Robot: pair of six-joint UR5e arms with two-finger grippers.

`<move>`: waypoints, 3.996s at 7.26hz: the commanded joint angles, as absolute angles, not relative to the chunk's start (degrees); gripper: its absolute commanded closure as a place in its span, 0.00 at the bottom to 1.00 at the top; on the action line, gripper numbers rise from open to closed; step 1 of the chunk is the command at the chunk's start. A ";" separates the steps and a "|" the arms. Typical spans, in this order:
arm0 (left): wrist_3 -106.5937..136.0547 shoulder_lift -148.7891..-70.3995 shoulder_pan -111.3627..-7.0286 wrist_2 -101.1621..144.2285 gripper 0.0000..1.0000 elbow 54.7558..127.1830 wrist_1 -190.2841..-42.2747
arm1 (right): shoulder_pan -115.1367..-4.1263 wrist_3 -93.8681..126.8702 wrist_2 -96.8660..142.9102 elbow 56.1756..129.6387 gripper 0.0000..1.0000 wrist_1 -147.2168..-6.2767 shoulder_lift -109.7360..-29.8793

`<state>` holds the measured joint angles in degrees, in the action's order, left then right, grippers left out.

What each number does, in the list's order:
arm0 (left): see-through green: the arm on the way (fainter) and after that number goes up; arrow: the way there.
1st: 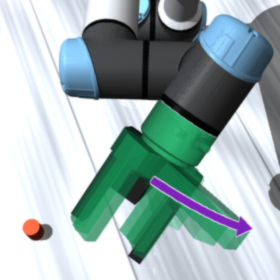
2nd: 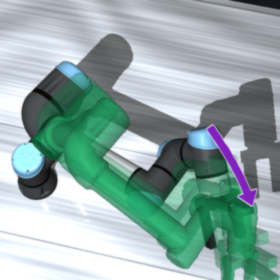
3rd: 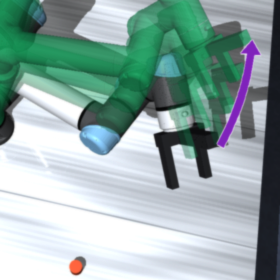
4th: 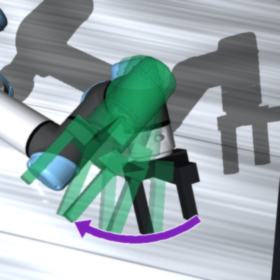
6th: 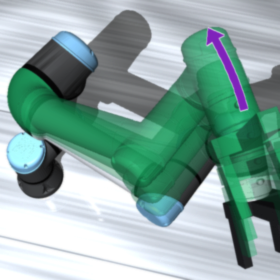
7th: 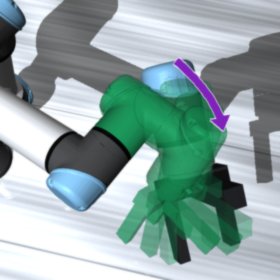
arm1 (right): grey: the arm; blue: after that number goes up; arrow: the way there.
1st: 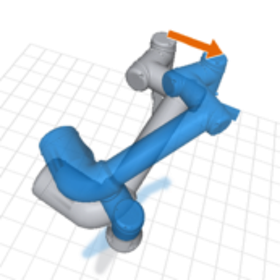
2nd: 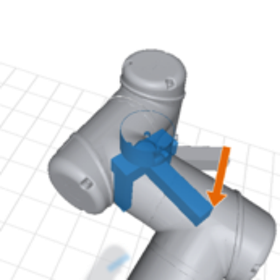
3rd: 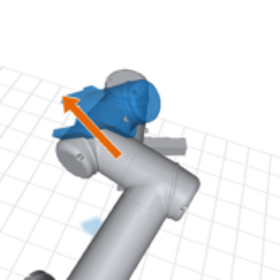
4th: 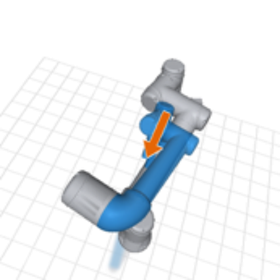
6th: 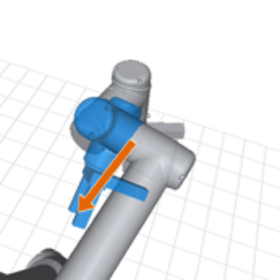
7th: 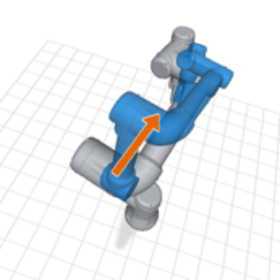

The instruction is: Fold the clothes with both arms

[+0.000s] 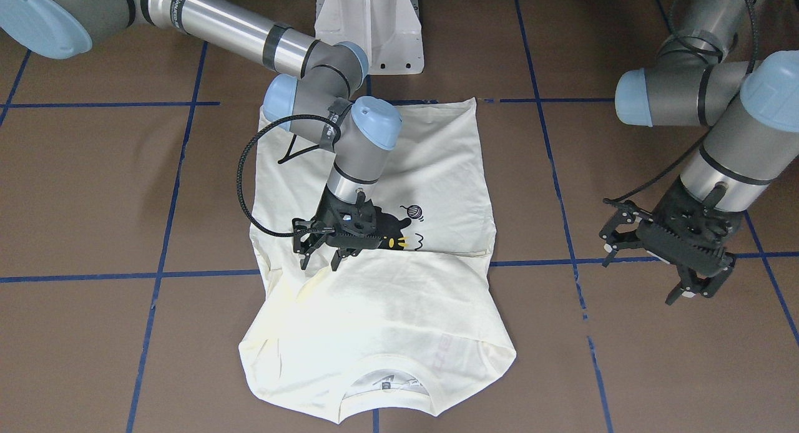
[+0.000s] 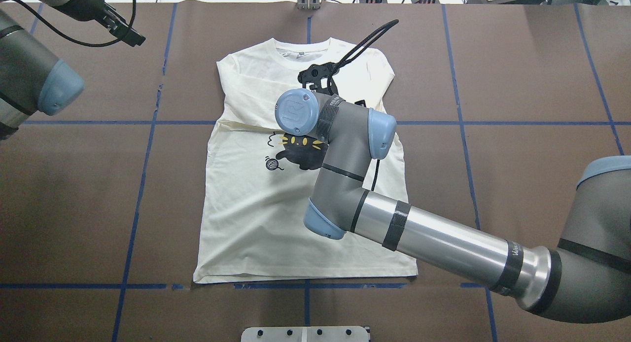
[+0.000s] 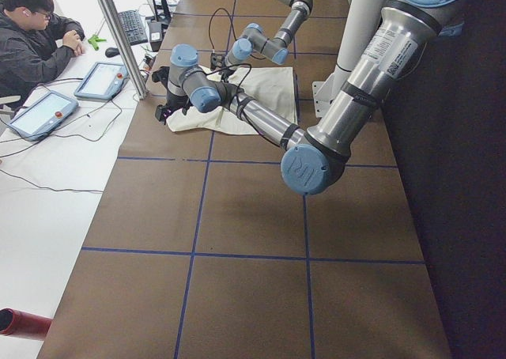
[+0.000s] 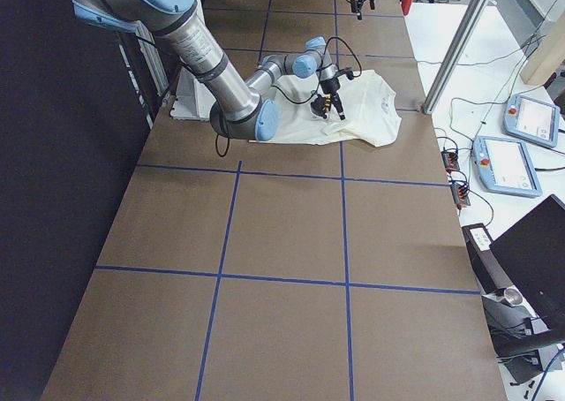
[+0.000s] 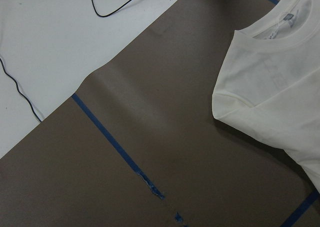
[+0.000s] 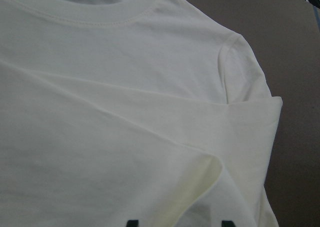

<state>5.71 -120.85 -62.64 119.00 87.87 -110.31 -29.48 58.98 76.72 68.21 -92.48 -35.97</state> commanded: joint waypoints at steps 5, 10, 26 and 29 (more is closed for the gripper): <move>5.89 -120.85 -62.58 119.00 0.00 87.80 -110.30 | -29.62 56.61 76.38 68.03 0.80 -92.90 -36.39; 9.48 -121.03 -62.58 119.09 0.00 88.24 -111.52 | -32.42 51.79 76.90 70.56 1.00 -92.90 -37.61; 52.42 -102.33 -42.92 109.97 0.00 117.49 -116.54 | -20.71 84.94 88.03 120.02 0.00 -83.76 -71.78; 72.95 -96.69 -26.61 96.03 0.32 120.94 -116.46 | -10.04 98.33 79.73 127.09 0.08 -75.91 -83.90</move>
